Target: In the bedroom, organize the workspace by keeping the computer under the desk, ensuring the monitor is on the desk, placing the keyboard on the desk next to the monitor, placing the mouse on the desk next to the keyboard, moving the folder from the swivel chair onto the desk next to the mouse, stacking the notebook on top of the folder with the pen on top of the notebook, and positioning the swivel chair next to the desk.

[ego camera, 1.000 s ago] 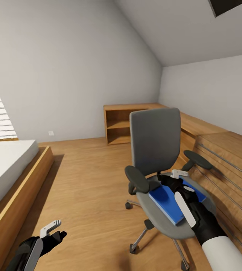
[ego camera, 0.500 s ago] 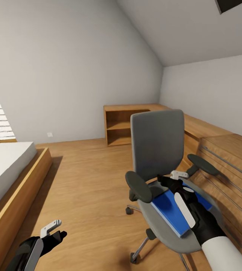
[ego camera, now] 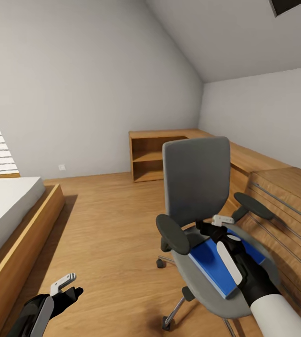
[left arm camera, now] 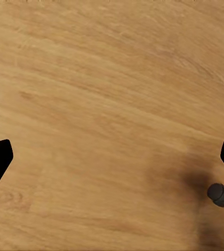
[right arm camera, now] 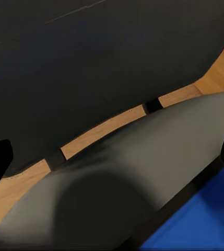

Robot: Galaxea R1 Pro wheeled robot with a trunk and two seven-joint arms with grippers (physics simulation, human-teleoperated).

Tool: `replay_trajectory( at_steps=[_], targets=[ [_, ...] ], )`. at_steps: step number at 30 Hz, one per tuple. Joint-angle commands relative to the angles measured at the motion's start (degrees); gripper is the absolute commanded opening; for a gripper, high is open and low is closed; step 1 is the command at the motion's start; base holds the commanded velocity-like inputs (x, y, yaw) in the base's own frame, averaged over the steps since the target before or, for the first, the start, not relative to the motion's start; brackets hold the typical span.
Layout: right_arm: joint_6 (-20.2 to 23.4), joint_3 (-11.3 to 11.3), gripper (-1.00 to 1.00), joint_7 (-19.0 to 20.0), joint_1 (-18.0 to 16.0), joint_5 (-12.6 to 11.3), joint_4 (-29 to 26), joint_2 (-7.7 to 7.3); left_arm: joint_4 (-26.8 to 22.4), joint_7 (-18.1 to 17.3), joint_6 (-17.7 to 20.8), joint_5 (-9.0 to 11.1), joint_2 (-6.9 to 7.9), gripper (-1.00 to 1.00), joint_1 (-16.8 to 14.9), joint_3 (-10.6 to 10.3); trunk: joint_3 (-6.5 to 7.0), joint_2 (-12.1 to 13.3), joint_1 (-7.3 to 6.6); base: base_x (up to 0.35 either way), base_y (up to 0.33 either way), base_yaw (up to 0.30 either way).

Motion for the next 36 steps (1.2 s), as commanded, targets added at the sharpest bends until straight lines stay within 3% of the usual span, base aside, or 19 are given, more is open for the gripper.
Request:
replay_trajectory(
  at_steps=[1, 21, 30, 36],
  targets=[
    [0.15, 0.26, 1.0, -0.56, -0.04, -0.58, 0.34, -0.07, -0.08, 0.48, 0.28, 0.61, 0.0, 1.0, -0.02, 0.0, -0.06, -0.03, -0.01, 0.002, 0.0, 0.0],
    [0.25, 0.31, 1.0, -0.94, -0.04, -0.47, 1.15, 0.01, -0.15, 0.45, 0.28, 0.61, 0.0, 1.0, -0.02, 0.0, -0.06, -0.03, -0.01, 0.0, 0.0, 0.0],
    [3.43, 0.38, 1.0, -5.42, -0.09, -0.39, 2.57, 0.11, -0.33, 0.37, 0.28, 0.61, -0.12, 1.0, -0.02, -0.08, -0.06, -0.03, -0.01, 0.0, 0.0, 0.0],
    [3.98, 0.39, 1.0, -6.08, -0.12, -0.38, 2.93, 0.12, -0.35, 0.36, 0.28, 0.61, -0.17, 1.0, -0.02, -0.09, -0.06, -0.03, -0.01, 0.0, 0.0, 0.0]
  ],
)
